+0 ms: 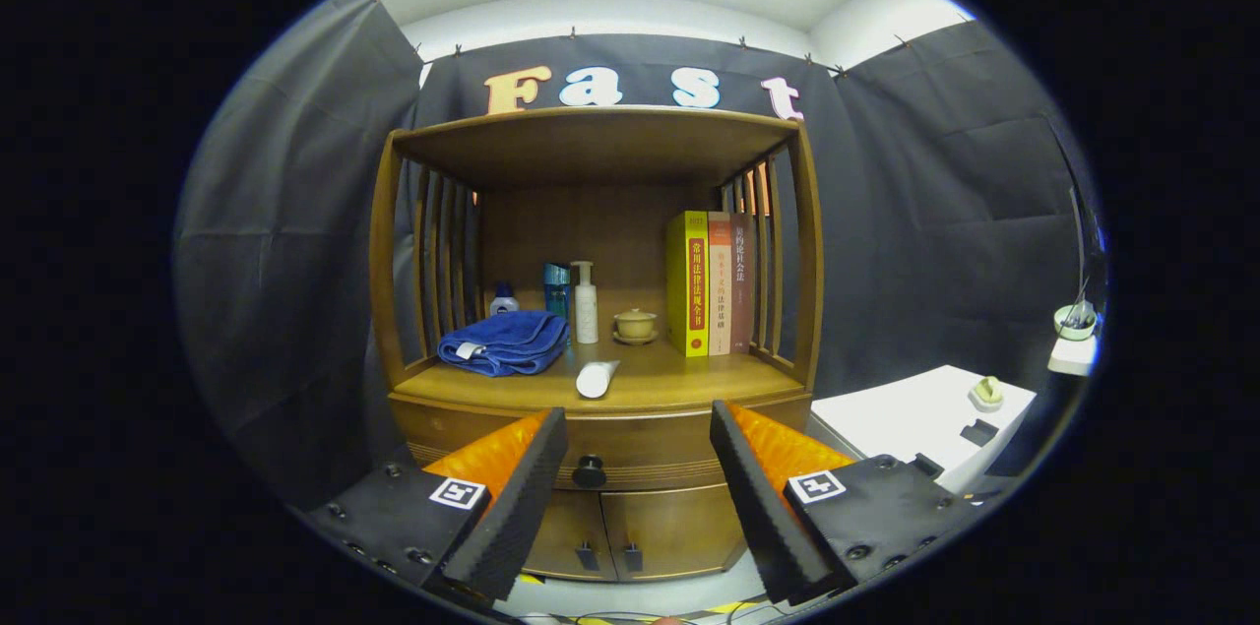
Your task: Pull open the drawer, take out the items inside it, and place them on the countertop above the cabinet.
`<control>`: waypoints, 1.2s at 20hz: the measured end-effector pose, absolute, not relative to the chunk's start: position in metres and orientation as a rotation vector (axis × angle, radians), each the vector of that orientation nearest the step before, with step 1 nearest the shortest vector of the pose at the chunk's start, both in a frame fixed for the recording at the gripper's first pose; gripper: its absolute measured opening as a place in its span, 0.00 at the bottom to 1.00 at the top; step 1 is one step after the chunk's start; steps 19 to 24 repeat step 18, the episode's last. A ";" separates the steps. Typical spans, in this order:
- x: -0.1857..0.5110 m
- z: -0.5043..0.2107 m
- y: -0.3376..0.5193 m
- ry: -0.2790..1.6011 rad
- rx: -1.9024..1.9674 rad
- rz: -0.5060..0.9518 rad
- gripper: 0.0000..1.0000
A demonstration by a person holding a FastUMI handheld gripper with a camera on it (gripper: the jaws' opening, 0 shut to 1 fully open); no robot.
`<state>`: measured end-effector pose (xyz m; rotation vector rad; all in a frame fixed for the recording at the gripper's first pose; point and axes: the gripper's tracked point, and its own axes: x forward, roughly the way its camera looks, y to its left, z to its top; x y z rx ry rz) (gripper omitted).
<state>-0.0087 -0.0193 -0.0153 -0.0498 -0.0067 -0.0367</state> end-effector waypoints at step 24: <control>-0.006 -0.020 -0.012 0.007 -0.040 -0.029 0.96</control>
